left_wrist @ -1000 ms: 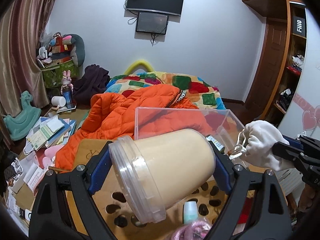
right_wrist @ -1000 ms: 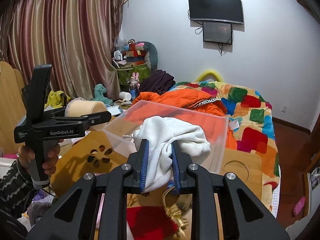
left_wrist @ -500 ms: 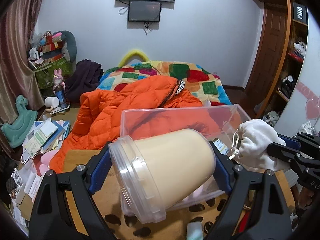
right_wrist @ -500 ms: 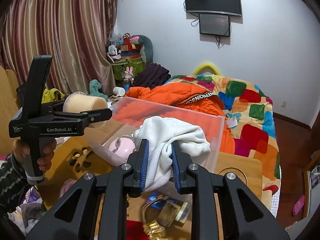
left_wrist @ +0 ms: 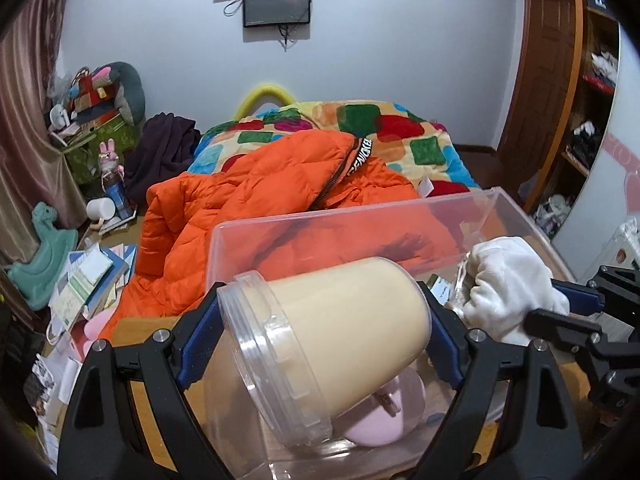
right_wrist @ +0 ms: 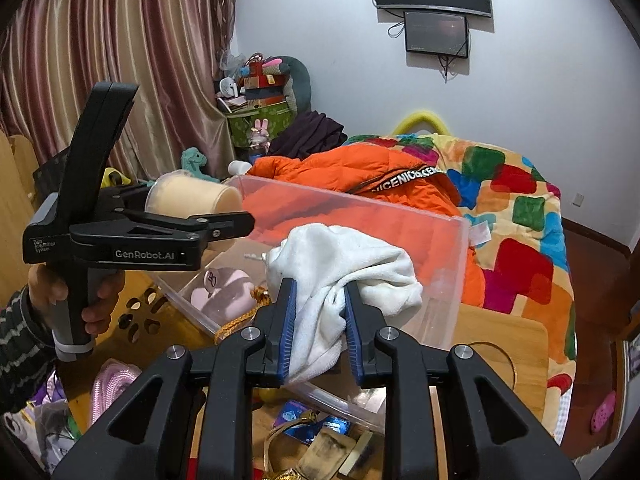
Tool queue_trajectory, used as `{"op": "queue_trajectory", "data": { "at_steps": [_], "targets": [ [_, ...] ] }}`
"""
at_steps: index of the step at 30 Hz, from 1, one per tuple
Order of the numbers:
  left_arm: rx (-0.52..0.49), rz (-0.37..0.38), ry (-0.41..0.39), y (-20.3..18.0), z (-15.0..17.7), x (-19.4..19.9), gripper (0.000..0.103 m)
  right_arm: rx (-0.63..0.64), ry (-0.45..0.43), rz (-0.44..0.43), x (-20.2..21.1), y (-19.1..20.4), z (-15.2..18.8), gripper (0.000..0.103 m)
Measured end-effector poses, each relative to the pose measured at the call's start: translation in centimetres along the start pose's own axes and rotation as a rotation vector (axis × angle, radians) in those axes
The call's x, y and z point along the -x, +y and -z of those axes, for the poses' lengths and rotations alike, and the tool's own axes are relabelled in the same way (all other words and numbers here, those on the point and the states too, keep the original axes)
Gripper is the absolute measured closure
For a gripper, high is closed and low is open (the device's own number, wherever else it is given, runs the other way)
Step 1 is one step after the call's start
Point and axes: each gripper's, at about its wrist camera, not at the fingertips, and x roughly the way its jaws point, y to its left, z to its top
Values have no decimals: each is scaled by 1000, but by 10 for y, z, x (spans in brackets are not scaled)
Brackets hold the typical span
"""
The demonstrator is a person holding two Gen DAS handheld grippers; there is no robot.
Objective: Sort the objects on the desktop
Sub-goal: 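Carry cream jar with left tool over bin while right tool carries white bag, then open both tools to release the cream jar and white bag into the bin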
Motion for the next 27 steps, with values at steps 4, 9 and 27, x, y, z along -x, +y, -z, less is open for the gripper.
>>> {"op": "queue_trajectory", "data": {
  "at_steps": [4,9,27],
  "targets": [
    [-20,-4,23,-5,2,-9,15,18,16,19,-7,3,5,79],
    [-33,-8,34,-8,3,-11,15,17,28,39,-10,2,6,77],
    [-120,-51,-45,-24,1,22,14,-58,39,89,4,-7,10,43]
  ]
}}
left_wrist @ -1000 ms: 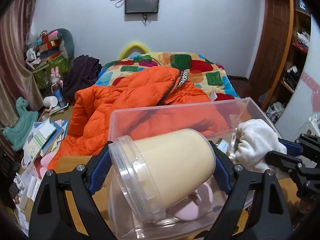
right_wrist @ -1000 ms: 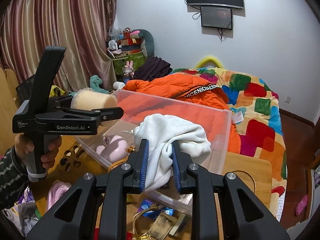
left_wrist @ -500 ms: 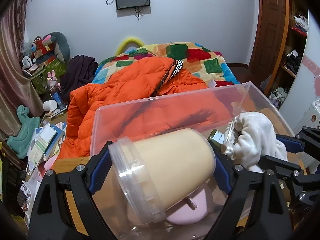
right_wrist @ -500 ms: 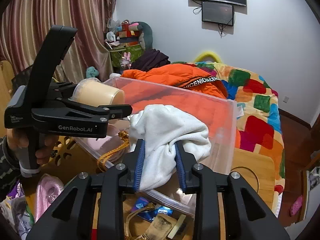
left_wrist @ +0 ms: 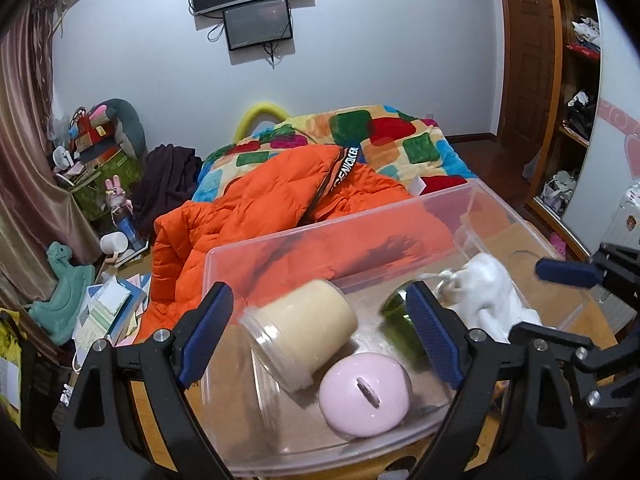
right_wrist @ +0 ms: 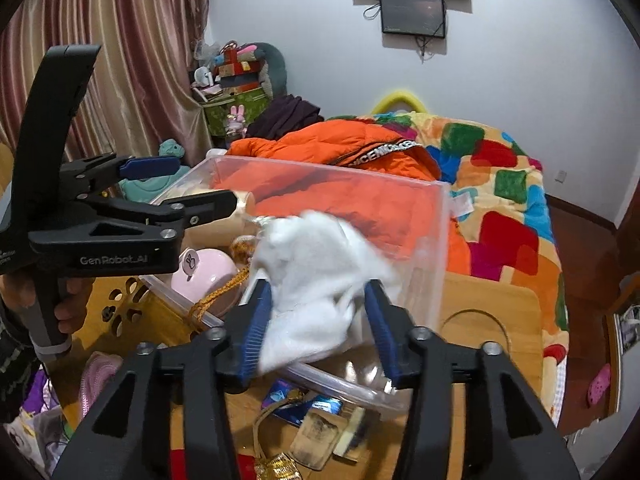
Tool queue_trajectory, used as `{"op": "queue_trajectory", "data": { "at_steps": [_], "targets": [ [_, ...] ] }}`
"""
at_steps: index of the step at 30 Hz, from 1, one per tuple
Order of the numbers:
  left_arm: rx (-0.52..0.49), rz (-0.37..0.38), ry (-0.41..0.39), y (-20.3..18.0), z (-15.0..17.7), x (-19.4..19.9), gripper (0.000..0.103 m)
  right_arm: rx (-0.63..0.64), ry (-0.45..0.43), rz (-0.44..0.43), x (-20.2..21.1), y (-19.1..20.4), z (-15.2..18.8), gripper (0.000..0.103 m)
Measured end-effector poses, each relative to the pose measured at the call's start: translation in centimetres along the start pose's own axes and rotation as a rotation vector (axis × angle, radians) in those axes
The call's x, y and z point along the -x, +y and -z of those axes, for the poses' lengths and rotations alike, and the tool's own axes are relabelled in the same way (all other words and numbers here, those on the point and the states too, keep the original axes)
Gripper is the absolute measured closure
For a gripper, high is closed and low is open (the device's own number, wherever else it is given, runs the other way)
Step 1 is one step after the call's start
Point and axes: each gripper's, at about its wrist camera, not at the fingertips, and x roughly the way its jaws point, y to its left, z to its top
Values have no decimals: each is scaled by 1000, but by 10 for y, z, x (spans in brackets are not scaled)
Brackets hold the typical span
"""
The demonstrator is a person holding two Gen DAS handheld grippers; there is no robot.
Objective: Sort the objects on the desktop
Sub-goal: 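Open both tools to release the cream jar and white bag into the bin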
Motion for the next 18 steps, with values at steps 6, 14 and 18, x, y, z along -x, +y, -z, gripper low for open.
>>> {"op": "queue_trajectory", "data": {
  "at_steps": [6,14,18],
  "targets": [
    [11,16,-16,-2,1,16,11,38,-33,24,23,8,5,27],
    [18,15,-54,-2,9,50,8,-1,-75,49,55,5,10,26],
    [13,12,-54,-3,21,63,7,-20,-89,54,69,3,14,26]
  ]
}}
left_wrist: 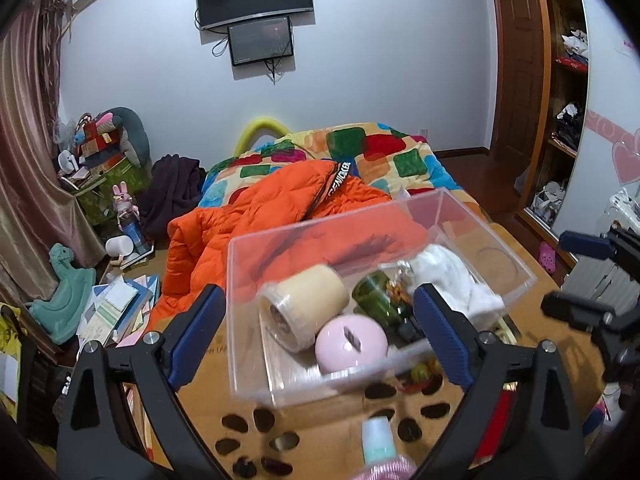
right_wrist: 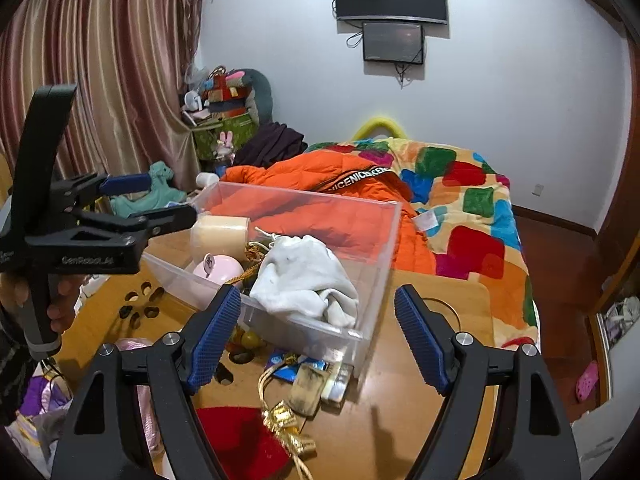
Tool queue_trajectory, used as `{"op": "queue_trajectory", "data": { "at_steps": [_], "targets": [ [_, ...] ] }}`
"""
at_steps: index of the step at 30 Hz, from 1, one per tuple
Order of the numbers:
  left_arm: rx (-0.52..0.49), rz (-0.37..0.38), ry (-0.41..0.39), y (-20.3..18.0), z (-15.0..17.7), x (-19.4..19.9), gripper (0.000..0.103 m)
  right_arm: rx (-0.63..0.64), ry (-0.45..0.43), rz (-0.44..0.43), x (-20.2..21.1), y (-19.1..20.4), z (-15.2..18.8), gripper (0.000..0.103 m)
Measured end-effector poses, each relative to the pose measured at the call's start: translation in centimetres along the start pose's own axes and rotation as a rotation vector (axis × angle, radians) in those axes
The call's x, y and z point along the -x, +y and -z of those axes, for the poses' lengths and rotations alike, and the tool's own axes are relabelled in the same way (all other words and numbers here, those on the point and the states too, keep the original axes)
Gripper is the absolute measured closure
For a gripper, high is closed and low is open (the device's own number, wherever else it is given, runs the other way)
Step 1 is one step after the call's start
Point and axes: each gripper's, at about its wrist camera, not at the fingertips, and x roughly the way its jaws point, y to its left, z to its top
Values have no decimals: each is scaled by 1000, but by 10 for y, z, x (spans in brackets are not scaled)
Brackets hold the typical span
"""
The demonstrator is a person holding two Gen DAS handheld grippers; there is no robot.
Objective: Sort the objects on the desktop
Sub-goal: 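Grasp bagged pink rope with left tool while right tool grasps red velvet pouch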
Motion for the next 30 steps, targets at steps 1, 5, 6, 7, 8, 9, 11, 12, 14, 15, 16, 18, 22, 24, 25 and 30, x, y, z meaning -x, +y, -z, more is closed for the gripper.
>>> {"op": "queue_trajectory", "data": {
  "at_steps": [1,5,6,7,8,9,11,12,14,15,16,18,22,24,25,30],
  "targets": [
    [-2,0,3,-1,4,2,7,-2,-2,3,4,0,2,26],
    [10,8,31,-5,23,7,7,-2,0,13,13,2,11,26],
    [22,20,43,-6,27,7,7,-4,1,14,15,2,14,26],
    [38,43,63,-7,33,7,7,-6,2,12,16,3,17,26],
    [50,59,80,-7,37,6,7,-11,3,10,18,3,20,26],
    [62,71,97,-8,43,5,7,-15,4,11,20,3,23,26],
    [73,71,116,-13,52,5,7,-22,6,24,23,4,29,26],
    [78,62,123,-15,57,6,7,-26,6,28,24,4,32,26],
    [76,40,132,-20,67,9,7,-36,7,28,26,5,39,26],
    [72,29,135,-24,74,11,7,-43,9,25,28,6,43,26],
    [69,20,138,-27,80,13,7,-50,11,19,28,7,47,25],
    [69,5,150,-32,93,16,7,-61,12,15,29,8,54,25],
    [127,36,195,-36,116,21,7,-93,19,6,29,10,67,22],
    [163,32,195,-37,123,24,7,-107,23,2,27,9,73,21],
    [175,18,193,-37,125,27,7,-115,27,-1,27,9,75,21],
    [220,-9,186,-35,140,38,6,-159,52,-42,20,8,86,21]
  ]
}}
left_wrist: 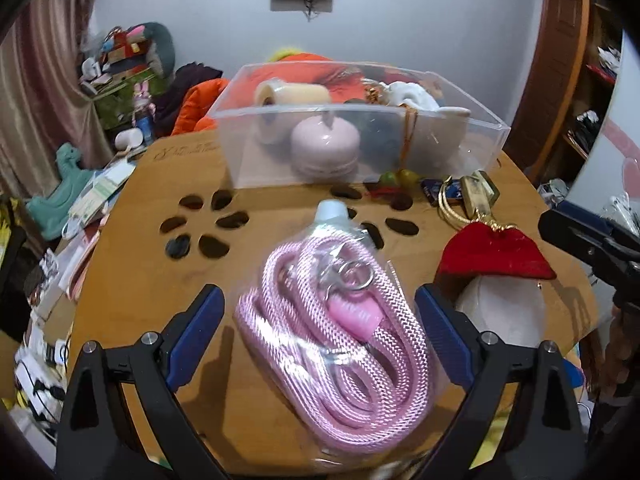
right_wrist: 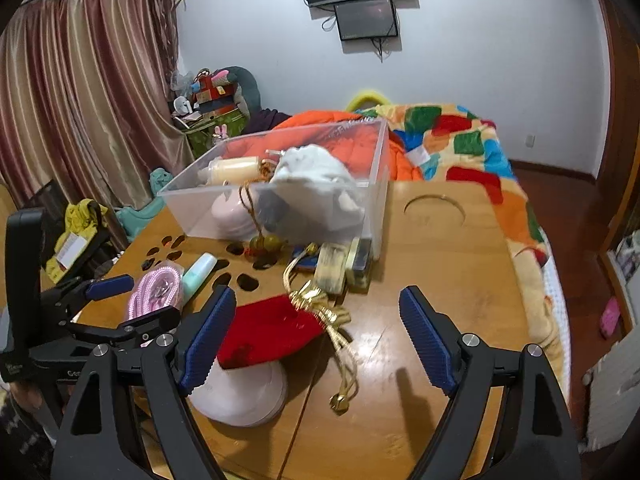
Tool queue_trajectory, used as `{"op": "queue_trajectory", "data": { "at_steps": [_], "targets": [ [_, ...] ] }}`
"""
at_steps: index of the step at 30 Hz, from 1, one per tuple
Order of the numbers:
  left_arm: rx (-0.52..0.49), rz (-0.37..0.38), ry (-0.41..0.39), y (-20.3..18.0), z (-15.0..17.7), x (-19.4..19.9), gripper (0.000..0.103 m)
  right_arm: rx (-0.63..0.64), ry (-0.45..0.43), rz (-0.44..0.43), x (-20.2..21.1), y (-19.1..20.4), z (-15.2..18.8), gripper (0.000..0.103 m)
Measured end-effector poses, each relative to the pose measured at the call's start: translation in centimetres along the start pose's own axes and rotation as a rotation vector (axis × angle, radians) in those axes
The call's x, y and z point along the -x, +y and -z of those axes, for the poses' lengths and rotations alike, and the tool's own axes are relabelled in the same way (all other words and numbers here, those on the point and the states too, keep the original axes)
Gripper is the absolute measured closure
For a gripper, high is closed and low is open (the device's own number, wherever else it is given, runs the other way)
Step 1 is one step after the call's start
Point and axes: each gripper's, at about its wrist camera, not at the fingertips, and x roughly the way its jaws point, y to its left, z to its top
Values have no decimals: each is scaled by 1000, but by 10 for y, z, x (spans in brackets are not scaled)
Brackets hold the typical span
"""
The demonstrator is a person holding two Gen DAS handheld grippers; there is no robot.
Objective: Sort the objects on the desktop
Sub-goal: 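Grasp bagged pink rope with left tool while right tool grasps red velvet pouch, then carry pink rope with left tool over bin while right tool carries red pouch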
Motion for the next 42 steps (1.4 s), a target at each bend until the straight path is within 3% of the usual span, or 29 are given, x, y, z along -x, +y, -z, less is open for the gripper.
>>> {"op": "queue_trajectory", "data": {
  "at_steps": [6,15,16,17,19,22,24,25,30,42],
  "targets": [
    [38,56,69,4,19,-6,5,-35,53,-45,-17,2,9,21],
    [26,35,14,3,23,-5,5,-46,124,-90,-44,7,10,23],
    [21,36,7,3,23,-5,7,-52,123,-99,-46,7,10,25],
    [19,38,2,3,23,-5,9,-50,117,-103,-46,8,10,35],
    [11,43,-8,4,21,-4,22,-32,107,-107,-46,10,10,44],
    [13,43,-12,9,18,-4,29,-1,97,-115,-43,15,9,58],
    [31,50,-15,14,16,-5,31,17,93,-109,-42,17,8,77],
    [39,50,-16,17,15,-5,33,25,97,-110,-43,19,8,80],
    [67,41,-20,28,12,-6,39,39,77,-109,-38,22,6,88],
    [59,32,-76,31,-1,7,41,94,-1,-56,-12,32,-8,89]
  ]
}}
